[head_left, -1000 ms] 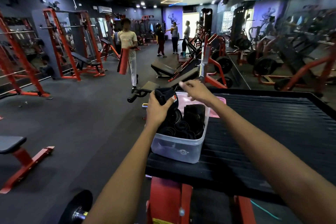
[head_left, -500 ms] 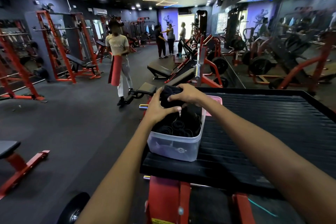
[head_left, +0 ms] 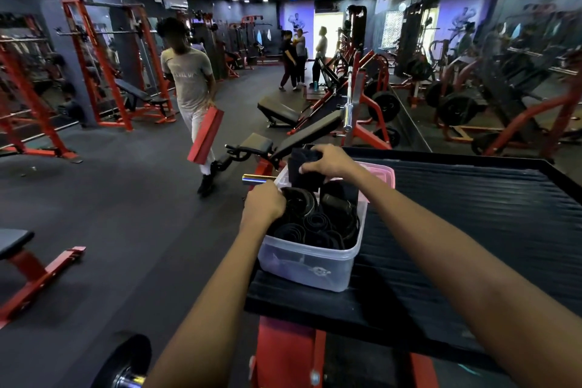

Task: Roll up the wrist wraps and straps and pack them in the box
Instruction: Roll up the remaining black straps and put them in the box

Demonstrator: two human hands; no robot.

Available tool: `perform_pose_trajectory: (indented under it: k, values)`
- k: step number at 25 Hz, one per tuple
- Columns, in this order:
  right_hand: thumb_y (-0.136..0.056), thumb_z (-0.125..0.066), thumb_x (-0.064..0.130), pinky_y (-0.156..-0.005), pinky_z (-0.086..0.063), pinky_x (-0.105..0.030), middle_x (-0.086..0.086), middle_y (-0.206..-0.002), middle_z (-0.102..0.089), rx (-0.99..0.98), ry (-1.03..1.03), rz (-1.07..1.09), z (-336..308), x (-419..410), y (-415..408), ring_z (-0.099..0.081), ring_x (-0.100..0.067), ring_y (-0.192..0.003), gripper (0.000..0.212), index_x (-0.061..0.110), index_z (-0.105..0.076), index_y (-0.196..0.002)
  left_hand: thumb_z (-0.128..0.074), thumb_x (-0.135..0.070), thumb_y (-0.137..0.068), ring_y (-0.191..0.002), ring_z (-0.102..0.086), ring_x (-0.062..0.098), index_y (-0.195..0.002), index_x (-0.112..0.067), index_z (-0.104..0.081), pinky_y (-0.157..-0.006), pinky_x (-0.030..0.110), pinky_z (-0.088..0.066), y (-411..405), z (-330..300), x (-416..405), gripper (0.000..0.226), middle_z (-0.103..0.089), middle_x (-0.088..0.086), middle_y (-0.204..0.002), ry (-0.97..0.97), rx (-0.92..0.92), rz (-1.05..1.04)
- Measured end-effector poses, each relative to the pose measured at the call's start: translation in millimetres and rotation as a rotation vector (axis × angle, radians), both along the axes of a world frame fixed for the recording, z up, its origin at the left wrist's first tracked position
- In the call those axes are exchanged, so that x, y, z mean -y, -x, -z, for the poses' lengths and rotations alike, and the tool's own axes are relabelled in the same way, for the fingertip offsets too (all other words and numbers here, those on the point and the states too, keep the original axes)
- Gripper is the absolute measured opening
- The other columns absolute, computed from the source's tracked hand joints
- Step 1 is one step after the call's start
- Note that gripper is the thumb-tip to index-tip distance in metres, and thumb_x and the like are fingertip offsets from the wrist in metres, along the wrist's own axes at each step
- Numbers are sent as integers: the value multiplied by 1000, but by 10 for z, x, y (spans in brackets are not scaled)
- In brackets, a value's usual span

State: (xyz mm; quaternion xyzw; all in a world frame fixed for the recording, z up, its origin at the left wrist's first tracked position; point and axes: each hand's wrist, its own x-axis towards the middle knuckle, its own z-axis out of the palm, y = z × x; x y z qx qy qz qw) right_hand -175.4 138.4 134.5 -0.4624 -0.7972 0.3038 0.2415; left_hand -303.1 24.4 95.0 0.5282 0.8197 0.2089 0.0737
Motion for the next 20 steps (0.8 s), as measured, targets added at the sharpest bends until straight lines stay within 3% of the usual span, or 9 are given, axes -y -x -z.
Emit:
perform_pose_trajectory:
  k: [2,5,8,10,13,16,20]
  values:
    - [-74,-76,35,-61,-56,-36,-15,-103,-61,154,-25,9,113,-73,129,-62,-26,-89,51,6,-62,-113,-38,-19,-95,-111,-53,43,-112,1,-51,-86,41,-42,-11,3,11,29,-57,26,-121,-14,-21,4]
    - [-76,-73,45,-84,-47,-36,-24,-119,-54,382,-178,25,147,-206,239,-54,-36,-108,61,1,-59,-116,-37,-20,-96,-111,-53,42,-112,1,-51,-86,41,-42,-25,-2,-1,30,-57,25,-121,-22,-26,-6]
    - [-78,-73,37,-92,-42,-36,-26,-127,-45,426,-210,3,249,-169,272,-51,-40,-114,62,-1,-51,-121,-38,-20,-96,-111,-53,42,-113,2,-51,-85,41,-42,-31,3,-11,30,-57,25,-121,-23,-21,-15]
    - [-78,-74,34,-93,-42,-39,-25,-129,-42,436,-232,0,301,-90,266,-51,-41,-115,62,-2,-47,-122,-38,-20,-96,-112,-53,41,-113,1,-51,-85,41,-42,-30,7,-22,30,-57,24,-121,-20,-25,-13]
    - [-81,-70,43,-84,-46,-33,-18,-119,-57,562,-111,-131,12,-75,181,-56,-34,-109,58,0,-56,-118,-38,-20,-96,-112,-53,41,-115,-1,-51,-87,41,-42,-26,17,-20,30,-57,24,-122,-20,-33,-16]
    - [-78,-75,30,-69,-46,-25,-12,-104,-63,547,-11,-183,-136,-80,93,-60,-26,-93,44,5,-64,-113,-38,-19,-96,-114,-52,41,-116,1,-50,-90,41,-42,-34,16,-21,31,-56,25,-123,-19,-50,-12]
    - [-73,-79,24,-81,-44,-33,-20,-109,-67,351,-243,-9,315,65,159,-60,-33,-105,37,-1,-67,-98,-38,-20,-95,-114,-52,42,-117,2,-50,-91,41,-42,-37,3,-40,33,-55,26,-125,1,-40,-25]
